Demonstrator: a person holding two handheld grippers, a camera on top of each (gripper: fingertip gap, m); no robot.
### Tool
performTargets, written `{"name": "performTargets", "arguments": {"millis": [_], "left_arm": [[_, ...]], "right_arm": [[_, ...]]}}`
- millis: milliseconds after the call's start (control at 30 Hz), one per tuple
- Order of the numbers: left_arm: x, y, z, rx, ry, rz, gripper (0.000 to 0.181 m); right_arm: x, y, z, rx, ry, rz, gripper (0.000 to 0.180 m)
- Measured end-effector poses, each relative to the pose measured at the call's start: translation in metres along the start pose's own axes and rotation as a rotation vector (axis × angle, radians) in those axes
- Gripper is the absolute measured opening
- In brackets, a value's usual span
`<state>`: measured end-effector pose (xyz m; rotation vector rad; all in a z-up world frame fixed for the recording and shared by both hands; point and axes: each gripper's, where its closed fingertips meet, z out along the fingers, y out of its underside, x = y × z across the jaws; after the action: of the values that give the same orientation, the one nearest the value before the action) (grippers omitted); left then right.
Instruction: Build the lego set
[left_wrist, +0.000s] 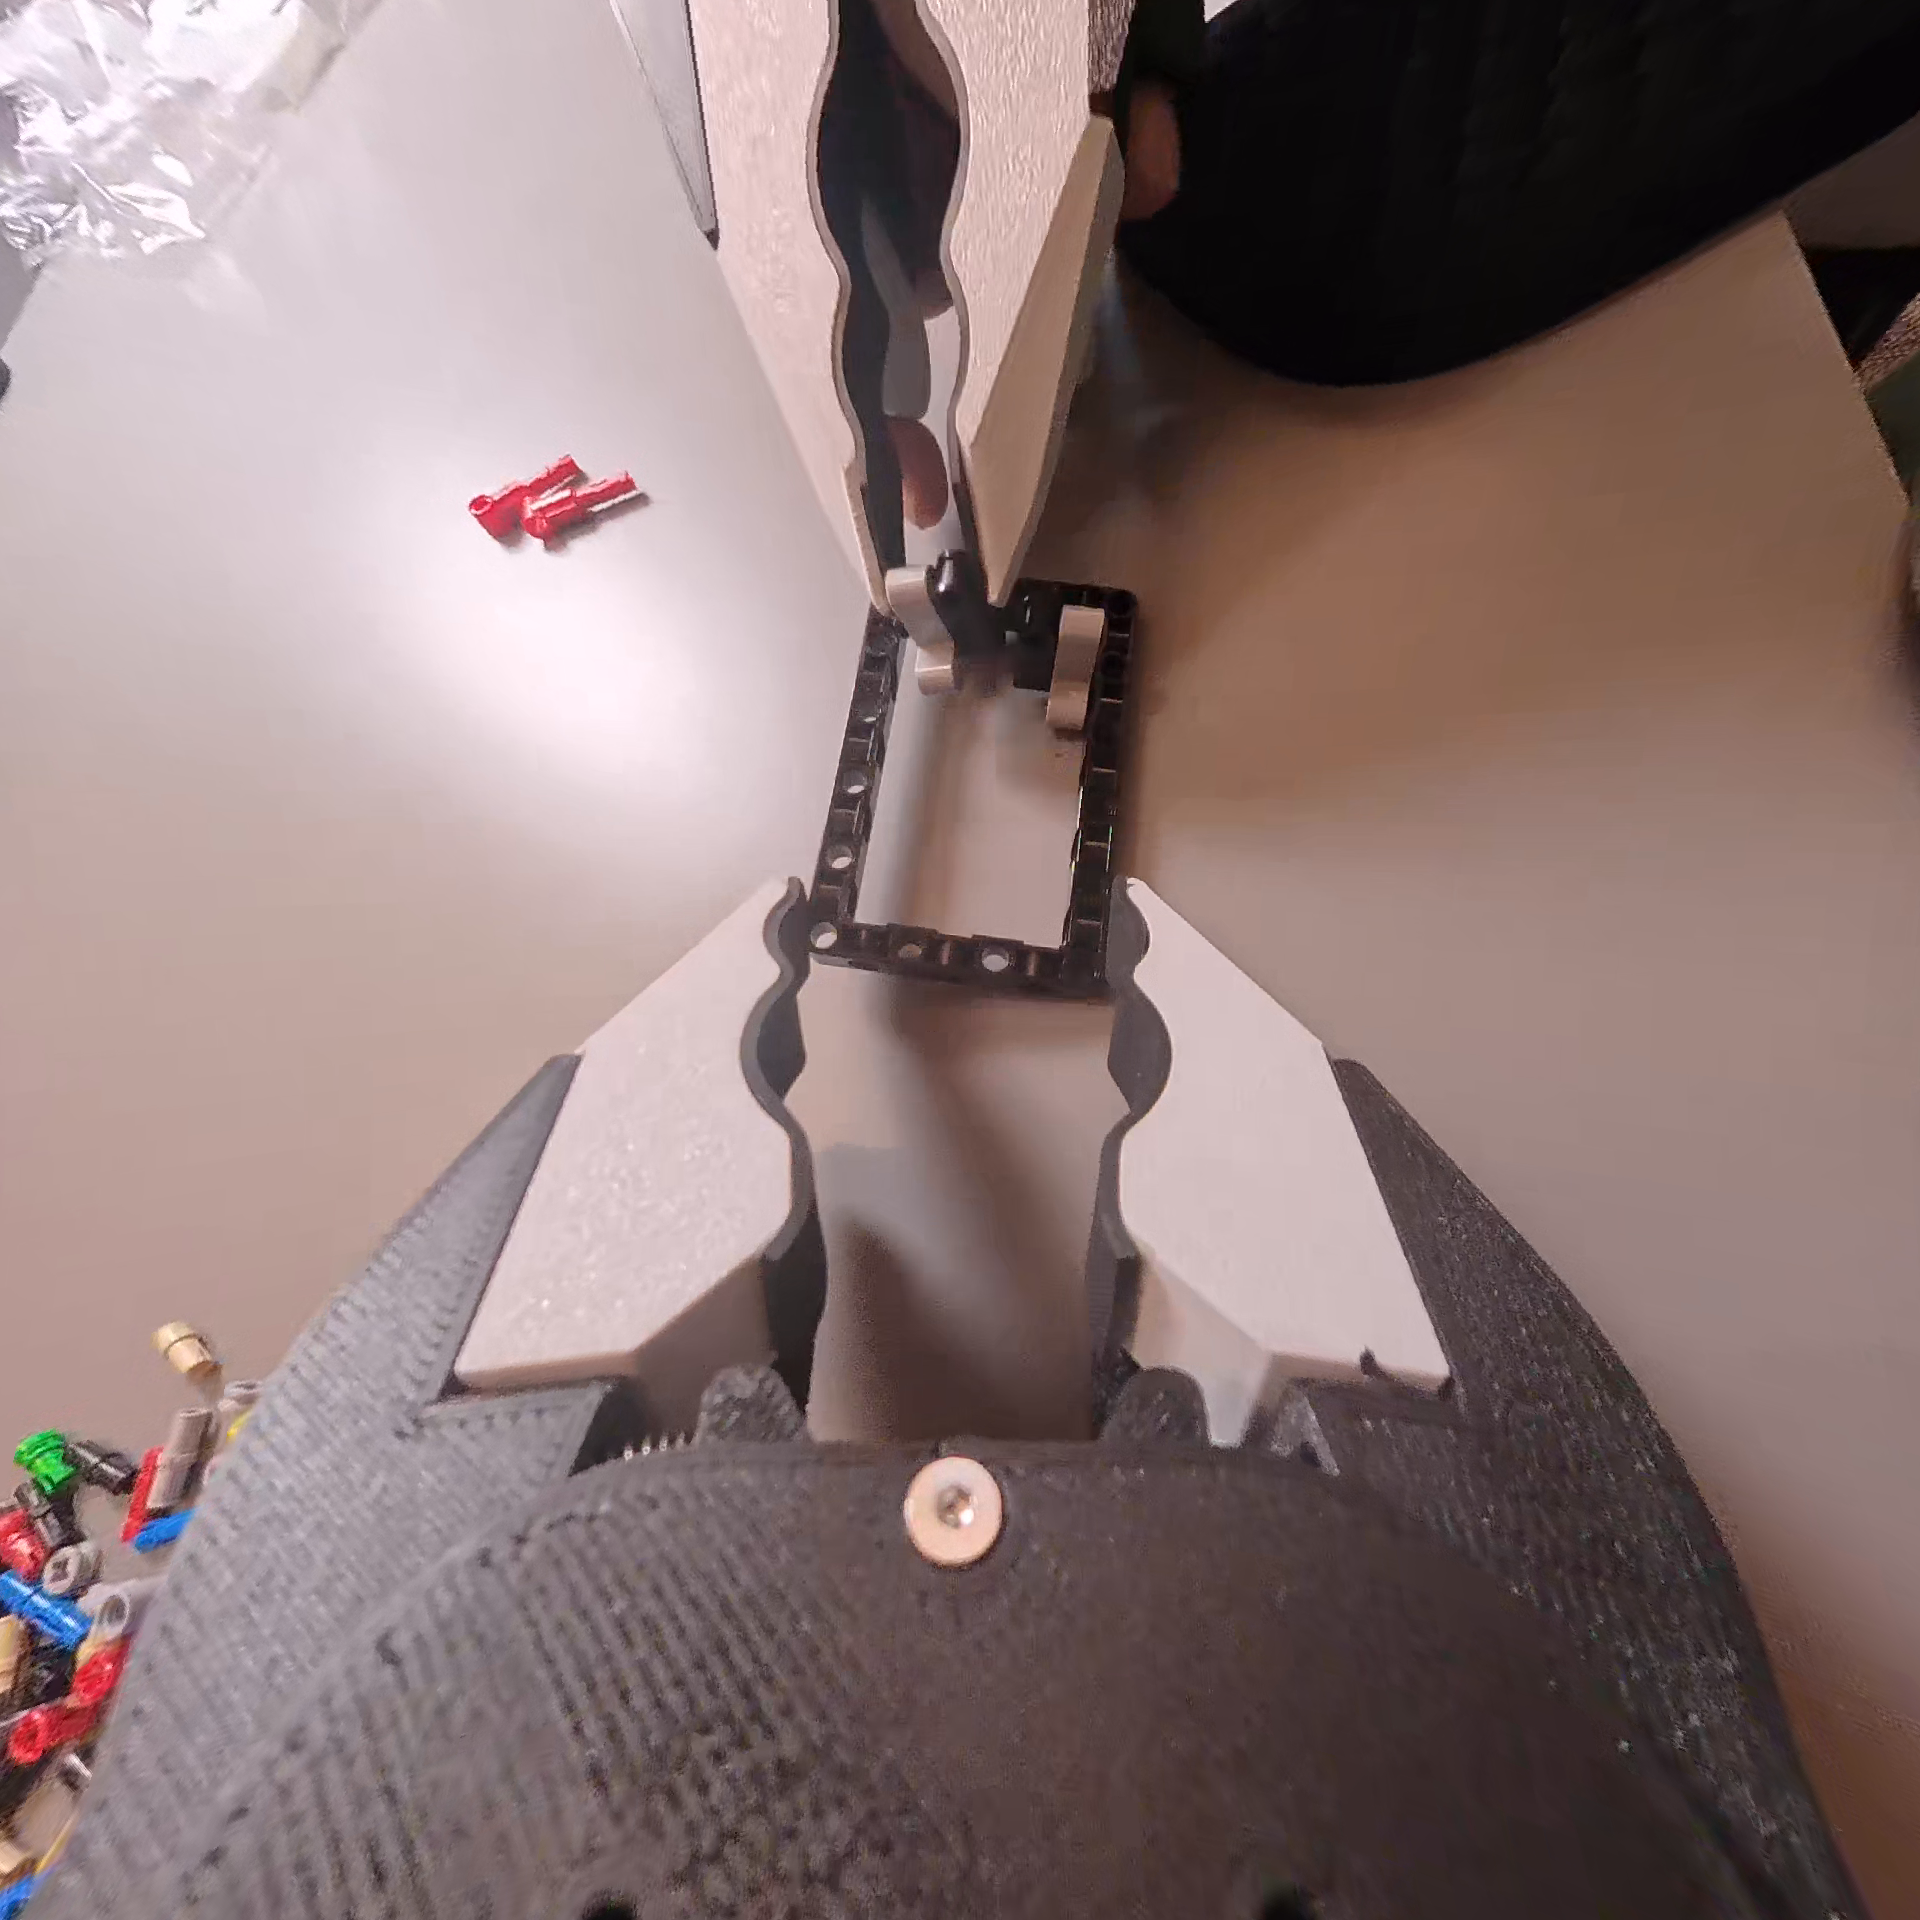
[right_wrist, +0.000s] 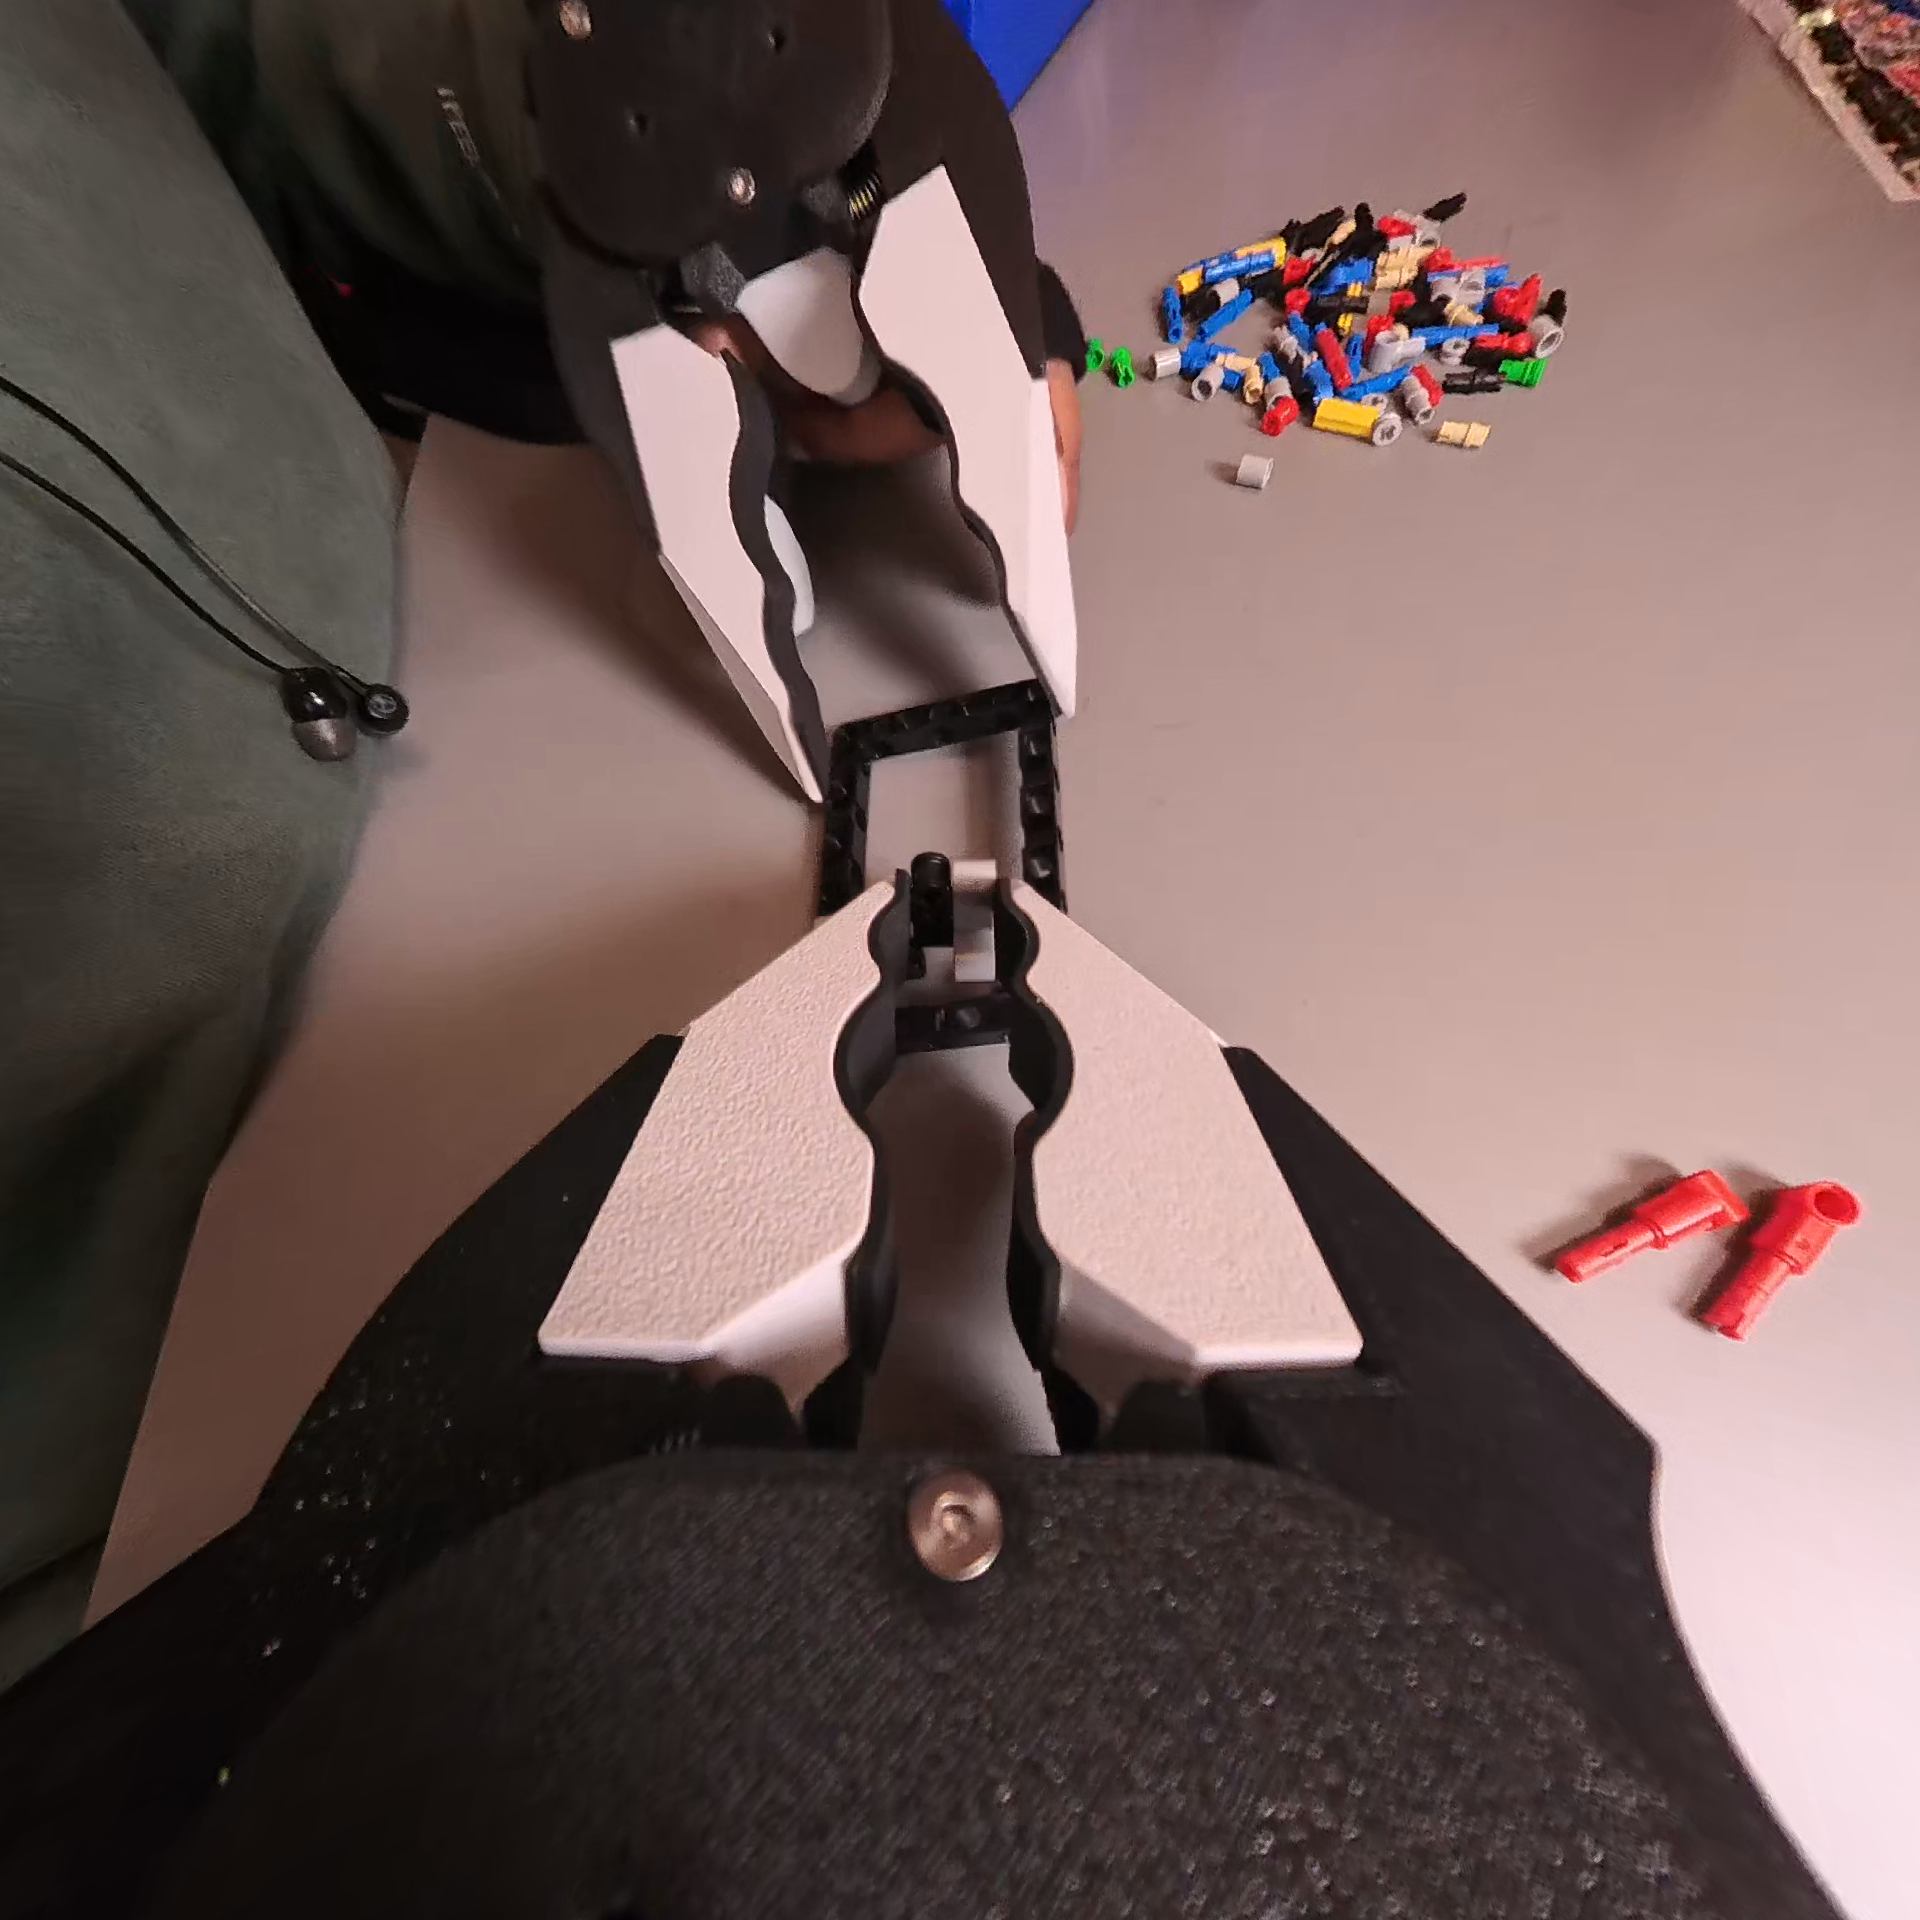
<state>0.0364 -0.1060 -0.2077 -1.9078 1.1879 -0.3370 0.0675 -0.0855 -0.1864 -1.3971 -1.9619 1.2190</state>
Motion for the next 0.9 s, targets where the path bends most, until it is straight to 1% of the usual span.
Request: {"name": "performTargets", "arguments": {"millis": [67,133,267,333,533,667,900], "left_arm": [[0.000,0.001,0.000,-0.004,0.008,-0.013,0.057],[0.001,0.002,0.000,-0.006,0.028,-0.038,0.057],[0.000,0.003,0.000,-0.009,0.025,-0.058,0.057],[0.001,0.003,0.000,-0.012,0.037,-0.076,0.056],[0.007,0.005,0.000,-0.028,0.112,-0.126,0.056],[0.007,0.006,-0.001,-0.035,0.143,-0.094,0.056],[0.006,0.008,-0.002,-0.056,0.210,-0.053,0.056]], "right_arm": [[0.001,0.006,0.004,-0.038,-0.010,0.029,0.014],[0.000,0.007,0.005,-0.036,-0.038,0.087,0.014],[0.004,0.007,0.005,-0.047,-0.039,0.172,0.014],[0.004,0.009,0.005,-0.080,-0.024,0.153,0.014],[0.000,0.014,0.006,-0.141,0.013,-0.004,0.014],[-0.002,0.015,0.005,-0.156,-0.004,-0.037,0.014],[0.003,0.015,0.006,-0.248,0.003,-0.114,0.014]]}}
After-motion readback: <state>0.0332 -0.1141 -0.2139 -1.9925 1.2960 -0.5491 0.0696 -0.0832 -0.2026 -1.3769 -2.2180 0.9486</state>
